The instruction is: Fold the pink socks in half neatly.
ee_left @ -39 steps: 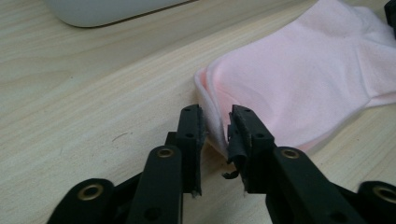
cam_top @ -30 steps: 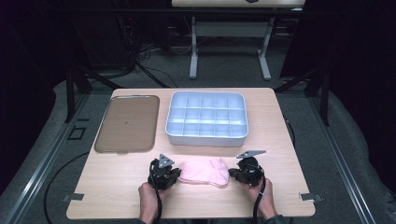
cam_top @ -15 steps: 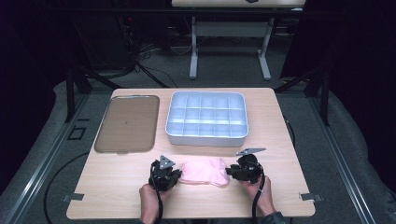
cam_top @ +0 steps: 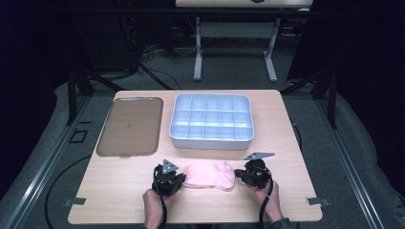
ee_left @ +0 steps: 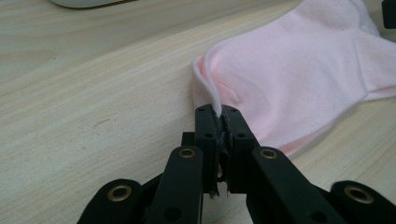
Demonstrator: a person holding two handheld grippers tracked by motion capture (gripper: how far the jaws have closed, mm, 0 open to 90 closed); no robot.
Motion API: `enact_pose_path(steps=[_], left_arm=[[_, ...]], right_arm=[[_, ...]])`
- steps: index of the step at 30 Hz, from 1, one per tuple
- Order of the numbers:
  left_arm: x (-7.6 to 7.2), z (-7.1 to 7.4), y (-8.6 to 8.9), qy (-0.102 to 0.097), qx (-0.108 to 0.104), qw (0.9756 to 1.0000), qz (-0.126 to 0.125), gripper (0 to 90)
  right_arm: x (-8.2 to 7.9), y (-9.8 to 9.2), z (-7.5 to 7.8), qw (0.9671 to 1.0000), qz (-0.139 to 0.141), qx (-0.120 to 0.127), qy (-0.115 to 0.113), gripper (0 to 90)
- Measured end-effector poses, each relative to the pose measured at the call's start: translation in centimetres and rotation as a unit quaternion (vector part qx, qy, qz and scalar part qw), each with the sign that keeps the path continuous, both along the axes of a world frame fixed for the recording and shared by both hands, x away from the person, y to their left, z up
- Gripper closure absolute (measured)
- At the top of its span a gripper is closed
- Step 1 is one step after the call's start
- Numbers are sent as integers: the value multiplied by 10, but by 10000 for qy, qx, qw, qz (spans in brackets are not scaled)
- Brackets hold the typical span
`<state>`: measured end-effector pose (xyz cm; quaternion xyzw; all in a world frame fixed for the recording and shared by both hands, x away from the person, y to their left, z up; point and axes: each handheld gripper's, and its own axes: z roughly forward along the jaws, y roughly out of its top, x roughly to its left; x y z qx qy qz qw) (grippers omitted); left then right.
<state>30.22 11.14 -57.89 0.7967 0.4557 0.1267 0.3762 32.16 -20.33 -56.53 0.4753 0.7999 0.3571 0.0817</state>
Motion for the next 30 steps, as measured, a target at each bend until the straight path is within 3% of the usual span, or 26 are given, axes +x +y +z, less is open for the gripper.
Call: enact_pose_path(steps=[4, 7, 10, 15, 18, 23, 30], left_arm=[[0, 0, -2, 3, -31, 10000, 13, 862], [1, 0, -2, -18, 6, 10000, -35, 862], [1, 0, -2, -9, 13, 10000, -30, 861], [0, -1, -2, -6, -9, 10000, -2, 860], [1, -1, -1, 6, -20, 10000, -36, 860], [1, -1, -1, 25, -39, 10000, -23, 860], [1, -1, -1, 9, -68, 10000, 1, 861]], right_arm=[[0, -4, 5, 10000, -32, 62, 14, 890], [6, -4, 2, 9998, 7, 168, 44, 703], [12, -2, 0, 9998, 95, 155, 93, 651], [14, 5, -5, 9997, 182, -84, 133, 703], [13, 6, -7, 9997, 190, -114, 127, 808], [10, 9, -5, 9995, 214, -190, 99, 854], [1, 3, 14, 9998, 132, 8, -141, 854]])
